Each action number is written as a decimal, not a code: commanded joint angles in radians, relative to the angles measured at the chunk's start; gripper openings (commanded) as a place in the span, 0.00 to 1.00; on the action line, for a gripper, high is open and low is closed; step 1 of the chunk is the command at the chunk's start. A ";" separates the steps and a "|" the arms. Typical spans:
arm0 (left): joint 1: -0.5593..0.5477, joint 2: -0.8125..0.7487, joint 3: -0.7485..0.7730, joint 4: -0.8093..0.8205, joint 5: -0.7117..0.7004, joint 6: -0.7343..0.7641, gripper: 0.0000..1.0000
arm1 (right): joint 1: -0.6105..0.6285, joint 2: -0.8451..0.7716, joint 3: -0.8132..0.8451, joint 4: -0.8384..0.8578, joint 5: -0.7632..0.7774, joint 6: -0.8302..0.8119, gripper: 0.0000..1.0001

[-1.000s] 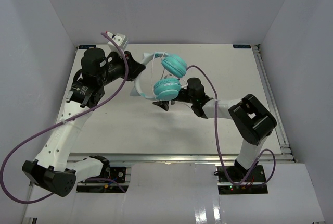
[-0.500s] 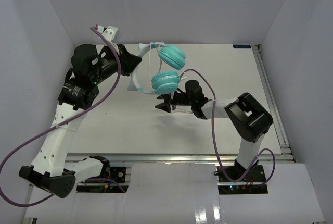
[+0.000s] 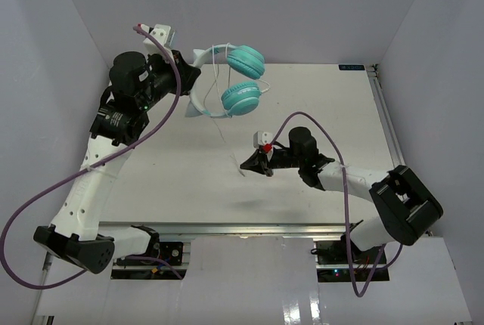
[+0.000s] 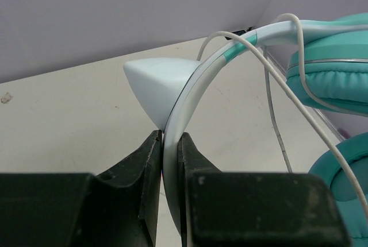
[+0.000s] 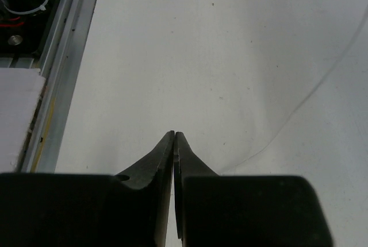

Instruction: Wrap the headphones

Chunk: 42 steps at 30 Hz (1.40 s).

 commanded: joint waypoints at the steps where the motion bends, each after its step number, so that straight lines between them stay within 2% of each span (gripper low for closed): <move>1: 0.007 0.004 0.050 0.083 -0.012 -0.022 0.00 | 0.010 -0.082 -0.018 -0.070 -0.003 0.008 0.08; 2: 0.008 0.003 0.049 0.088 -0.003 -0.026 0.00 | 0.013 -0.092 -0.022 -0.071 0.036 0.010 0.12; 3: 0.008 -0.001 0.048 0.093 0.009 -0.029 0.00 | 0.013 -0.093 -0.025 -0.065 0.063 0.015 0.27; 5: 0.008 -0.006 0.045 0.098 0.020 -0.036 0.00 | 0.012 -0.077 -0.013 -0.045 0.190 0.004 0.75; 6: 0.008 -0.009 0.045 0.098 0.029 -0.038 0.00 | 0.013 -0.068 0.005 -0.032 0.209 -0.008 0.92; 10: 0.008 -0.018 0.044 0.097 0.047 -0.051 0.00 | 0.012 0.063 0.124 -0.005 0.291 -0.025 0.90; 17: 0.008 -0.027 0.054 0.089 0.072 -0.074 0.00 | 0.004 0.338 0.412 0.040 0.464 0.177 0.90; 20: 0.008 -0.032 0.061 0.086 0.074 -0.076 0.00 | 0.004 0.439 0.527 0.013 0.483 0.222 0.90; 24: 0.008 -0.039 0.061 0.084 0.075 -0.077 0.00 | 0.008 0.552 0.672 -0.003 0.421 0.281 0.91; 30: 0.008 -0.045 0.061 0.078 0.075 -0.080 0.00 | 0.012 0.676 0.827 0.012 0.561 0.328 0.96; 31: 0.008 -0.048 0.062 0.078 0.075 -0.081 0.00 | 0.006 0.701 0.863 0.000 0.556 0.330 0.95; 32: 0.008 -0.050 0.062 0.075 0.075 -0.081 0.00 | -0.001 0.712 0.877 -0.005 0.532 0.336 0.77; 34: 0.008 -0.056 0.064 0.071 0.069 -0.077 0.00 | -0.009 0.714 0.869 -0.002 0.449 0.363 0.35; 35: 0.008 -0.058 0.066 0.068 0.065 -0.074 0.00 | -0.010 0.704 0.846 0.018 0.413 0.364 0.25; 36: 0.008 -0.059 0.066 0.064 0.060 -0.071 0.00 | -0.011 0.690 0.816 0.045 0.383 0.360 0.20; 37: 0.008 -0.059 0.067 0.062 0.054 -0.066 0.00 | -0.011 0.673 0.775 0.048 0.362 0.360 0.20; 40: 0.008 -0.060 0.060 0.058 0.031 -0.055 0.00 | -0.010 0.547 0.568 0.153 0.311 0.334 0.09; 42: 0.008 -0.059 0.056 0.058 0.014 -0.047 0.00 | -0.011 0.464 0.460 0.183 0.295 0.325 0.08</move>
